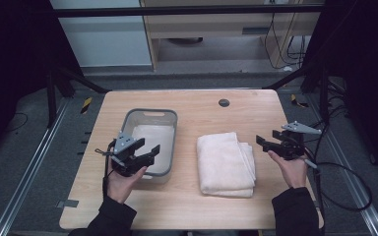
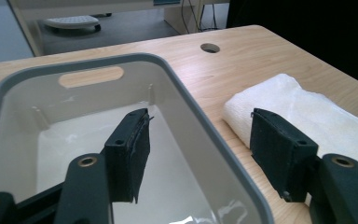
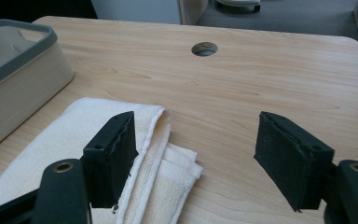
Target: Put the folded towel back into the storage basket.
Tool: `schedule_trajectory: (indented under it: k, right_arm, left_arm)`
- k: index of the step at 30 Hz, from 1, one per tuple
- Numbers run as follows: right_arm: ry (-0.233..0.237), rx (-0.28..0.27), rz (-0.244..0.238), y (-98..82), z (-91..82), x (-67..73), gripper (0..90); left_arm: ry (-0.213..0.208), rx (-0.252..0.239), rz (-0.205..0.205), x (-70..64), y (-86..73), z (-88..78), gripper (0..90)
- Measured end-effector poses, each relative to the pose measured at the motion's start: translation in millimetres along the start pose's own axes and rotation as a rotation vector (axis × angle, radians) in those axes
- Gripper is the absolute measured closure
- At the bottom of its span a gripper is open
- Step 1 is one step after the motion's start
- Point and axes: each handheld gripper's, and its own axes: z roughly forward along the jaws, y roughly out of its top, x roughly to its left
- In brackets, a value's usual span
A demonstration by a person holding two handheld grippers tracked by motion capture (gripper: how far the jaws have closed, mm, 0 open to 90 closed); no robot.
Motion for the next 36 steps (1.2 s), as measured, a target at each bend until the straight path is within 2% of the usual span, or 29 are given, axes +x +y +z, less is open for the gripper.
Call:
schedule_trajectory:
  k: [5, 14, 19, 25, 34, 36]
  right_arm:
    - [0.004, 0.007, 0.001, -0.7, 2.7, 1.3, 28.7]
    - [0.021, 0.016, 0.004, -4.3, 10.1, 4.7, 27.8]
    - [0.029, 0.025, -0.001, -5.5, 13.4, 6.0, 27.3]
    - [0.038, 0.034, -0.001, -7.5, 17.7, 8.1, 26.6]
    - [0.05, 0.051, -0.007, -11.7, 25.0, 9.7, 25.9]
    - [0.052, 0.053, 0.005, -12.5, 26.1, 10.1, 25.6]
  left_arm:
    - [-0.008, 0.006, 0.017, -9.0, -0.1, 6.0, 37.0]
    - [-0.046, 0.029, 0.049, -30.9, -1.2, 21.5, 35.8]
    - [-0.075, 0.037, 0.043, -41.8, -3.3, 31.2, 35.5]
    - [-0.092, 0.066, 0.077, -56.0, -7.4, 43.6, 34.8]
    - [-0.114, 0.098, 0.097, -68.0, -13.9, 55.1, 34.2]
    - [-0.116, 0.103, 0.1, -70.6, -16.5, 57.2, 34.1]
